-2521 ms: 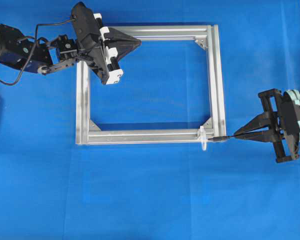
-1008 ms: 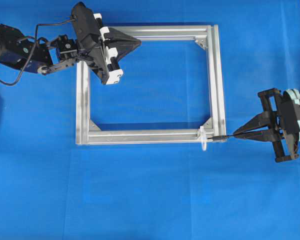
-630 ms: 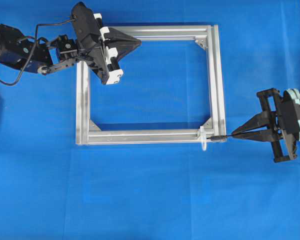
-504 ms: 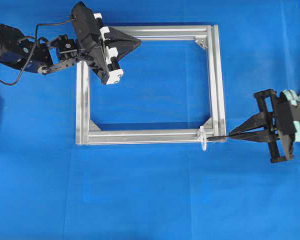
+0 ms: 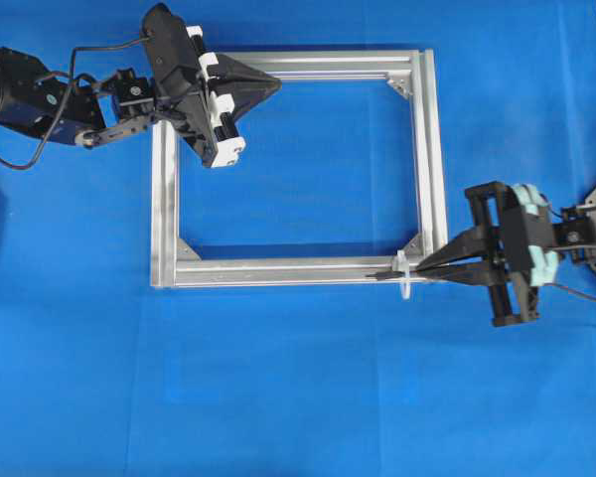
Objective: Insert the wire through the string loop located on the right side.
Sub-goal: 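Push the USB plug leftward through the zip-tie loop with the right gripper, then move the open left gripper toward the plug emerging from the loop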
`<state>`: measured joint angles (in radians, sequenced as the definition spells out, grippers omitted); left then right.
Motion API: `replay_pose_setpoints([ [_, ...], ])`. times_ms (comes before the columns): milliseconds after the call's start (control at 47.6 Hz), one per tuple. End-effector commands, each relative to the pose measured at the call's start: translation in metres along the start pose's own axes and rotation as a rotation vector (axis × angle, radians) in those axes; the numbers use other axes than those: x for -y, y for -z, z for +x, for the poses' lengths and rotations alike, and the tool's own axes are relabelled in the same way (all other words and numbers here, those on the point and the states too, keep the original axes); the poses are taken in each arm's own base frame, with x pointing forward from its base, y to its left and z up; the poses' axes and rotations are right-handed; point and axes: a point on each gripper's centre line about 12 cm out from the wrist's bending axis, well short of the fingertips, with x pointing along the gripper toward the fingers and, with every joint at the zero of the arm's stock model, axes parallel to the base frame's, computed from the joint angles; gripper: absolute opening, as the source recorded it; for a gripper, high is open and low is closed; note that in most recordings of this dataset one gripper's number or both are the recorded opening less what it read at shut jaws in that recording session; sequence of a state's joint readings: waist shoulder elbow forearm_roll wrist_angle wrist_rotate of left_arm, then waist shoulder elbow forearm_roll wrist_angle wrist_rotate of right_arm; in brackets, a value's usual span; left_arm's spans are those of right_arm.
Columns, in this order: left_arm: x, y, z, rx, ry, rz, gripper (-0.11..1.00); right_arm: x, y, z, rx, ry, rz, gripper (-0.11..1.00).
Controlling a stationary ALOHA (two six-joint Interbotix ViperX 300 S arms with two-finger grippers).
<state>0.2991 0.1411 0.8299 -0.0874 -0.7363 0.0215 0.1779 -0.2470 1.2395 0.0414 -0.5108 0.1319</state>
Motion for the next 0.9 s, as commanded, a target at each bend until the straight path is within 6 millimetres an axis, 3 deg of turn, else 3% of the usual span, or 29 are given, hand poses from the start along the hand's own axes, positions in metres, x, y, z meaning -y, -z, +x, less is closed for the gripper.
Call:
replay_pose_setpoints([
  [0,0.000,-0.018,0.000,0.058,0.001,-0.002,0.00,0.001,-0.012,0.006,0.039,0.004,0.007,-0.03],
  [525,0.004,-0.018,0.000,0.056,0.010,-0.005,0.00,0.001,-0.012,0.011,0.038,0.006,0.008,-0.03],
  [672,0.017,-0.017,-0.001,0.054,0.045,-0.006,0.00,0.001,-0.012,0.011,0.036,0.005,0.007,-0.03],
  [882,0.057,-0.009,-0.009,0.032,0.146,0.005,0.00,0.001,-0.012,0.011,0.036,0.005,0.007,-0.03],
])
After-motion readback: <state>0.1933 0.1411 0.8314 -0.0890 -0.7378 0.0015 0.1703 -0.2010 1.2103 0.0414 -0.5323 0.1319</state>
